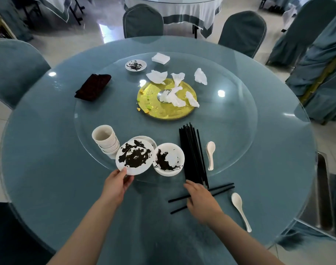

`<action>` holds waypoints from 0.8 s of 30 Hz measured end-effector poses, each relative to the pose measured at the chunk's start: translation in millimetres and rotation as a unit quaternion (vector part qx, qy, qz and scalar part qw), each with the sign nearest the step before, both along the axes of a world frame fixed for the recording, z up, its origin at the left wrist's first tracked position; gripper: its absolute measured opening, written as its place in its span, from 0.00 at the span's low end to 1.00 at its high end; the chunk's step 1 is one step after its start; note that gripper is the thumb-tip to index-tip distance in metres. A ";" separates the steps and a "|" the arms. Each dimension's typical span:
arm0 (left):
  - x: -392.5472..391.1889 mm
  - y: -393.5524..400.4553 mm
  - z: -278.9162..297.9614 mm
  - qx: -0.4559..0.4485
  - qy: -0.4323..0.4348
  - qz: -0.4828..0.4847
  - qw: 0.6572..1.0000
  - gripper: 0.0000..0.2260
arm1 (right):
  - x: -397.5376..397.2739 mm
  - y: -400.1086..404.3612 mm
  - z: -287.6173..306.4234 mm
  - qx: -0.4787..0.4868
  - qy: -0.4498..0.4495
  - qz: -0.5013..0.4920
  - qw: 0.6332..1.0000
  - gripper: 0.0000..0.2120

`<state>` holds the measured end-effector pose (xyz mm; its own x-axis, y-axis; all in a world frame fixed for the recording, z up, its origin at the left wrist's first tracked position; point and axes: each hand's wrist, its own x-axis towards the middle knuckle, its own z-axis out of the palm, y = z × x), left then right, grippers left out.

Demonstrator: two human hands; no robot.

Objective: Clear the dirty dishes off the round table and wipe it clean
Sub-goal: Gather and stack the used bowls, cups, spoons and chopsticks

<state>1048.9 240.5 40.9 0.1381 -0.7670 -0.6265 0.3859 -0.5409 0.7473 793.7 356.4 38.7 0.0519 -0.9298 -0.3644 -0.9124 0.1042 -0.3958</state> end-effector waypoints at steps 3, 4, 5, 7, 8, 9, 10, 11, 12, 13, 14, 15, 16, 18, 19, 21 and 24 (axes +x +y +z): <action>-5.9 -13.2 -3.0 0.006 0.009 0.011 1.000 0.09 | 5.5 -1.6 0.8 0.004 0.058 0.028 0.998 0.27; -7.8 -16.5 -4.7 0.005 0.009 0.008 1.000 0.09 | 6.5 -1.7 1.4 0.003 0.069 0.028 0.997 0.27; -9.6 -19.8 -6.7 0.003 0.010 0.007 1.000 0.10 | 7.4 -1.2 1.6 -0.001 0.076 0.028 0.997 0.27; -12.8 -24.8 -10.0 -0.002 0.013 0.011 1.000 0.11 | 8.6 0.5 0.2 -0.011 0.077 0.023 0.997 0.28; -14.7 -26.6 -11.9 -0.006 0.012 0.012 1.000 0.12 | 8.6 1.8 -1.0 -0.015 0.073 0.018 0.997 0.28; -16.3 -28.0 -14.1 -0.011 0.004 0.014 1.000 0.12 | 8.5 3.8 -2.7 -0.018 0.067 0.011 0.998 0.28; -17.8 -28.7 -17.2 -0.018 -0.014 0.018 1.000 0.12 | 8.3 6.3 -4.6 -0.019 0.059 0.002 0.998 0.28; -19.9 -29.0 -20.0 -0.026 -0.038 0.026 0.999 0.13 | 7.6 9.5 -7.0 -0.020 0.049 -0.009 0.999 0.27; -20.9 -29.1 -24.0 -0.030 -0.073 0.040 0.996 0.15 | 6.5 12.8 -9.5 -0.020 0.034 -0.023 0.999 0.27; -21.9 -29.0 -27.5 -0.029 -0.109 0.053 0.992 0.15 | 4.9 16.6 -11.6 -0.020 0.018 -0.039 0.999 0.27; -23.4 -28.5 -29.4 -0.028 -0.148 0.059 0.987 0.15 | 2.6 20.3 -13.6 -0.024 0.001 -0.055 0.998 0.27; -24.4 -28.2 -32.1 -0.028 -0.184 0.057 0.981 0.14 | -0.4 24.2 -15.5 -0.030 -0.011 -0.071 0.997 0.26; -25.5 -27.2 -33.0 -0.030 -0.213 0.042 0.976 0.13 | -3.4 27.6 -17.1 -0.039 -0.017 -0.084 0.996 0.26; -25.6 -25.2 -35.0 -0.049 -0.277 -0.012 0.960 0.13 | -8.8 34.4 -19.4 -0.054 -0.017 -0.104 0.993 0.26; -24.3 -23.8 -35.8 -0.067 -0.320 -0.045 0.944 0.15 | -10.8 37.2 -20.2 -0.059 -0.015 -0.112 0.992 0.26; -21.8 -19.3 -36.6 -0.108 -0.390 -0.102 0.909 0.21 | -13.8 41.6 -21.6 -0.071 -0.006 -0.130 0.989 0.25; -20.0 -11.3 -35.6 -0.157 -0.481 -0.159 0.848 0.28 | -19.4 45.3 -23.4 -0.082 0.005 -0.159 0.984 0.24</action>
<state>1028.9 229.2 5.3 0.2236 -0.9696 -0.0990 -0.6116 -0.2187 0.7604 774.3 401.8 15.3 -0.2544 -0.9446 -0.2075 -0.8473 0.3212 -0.4230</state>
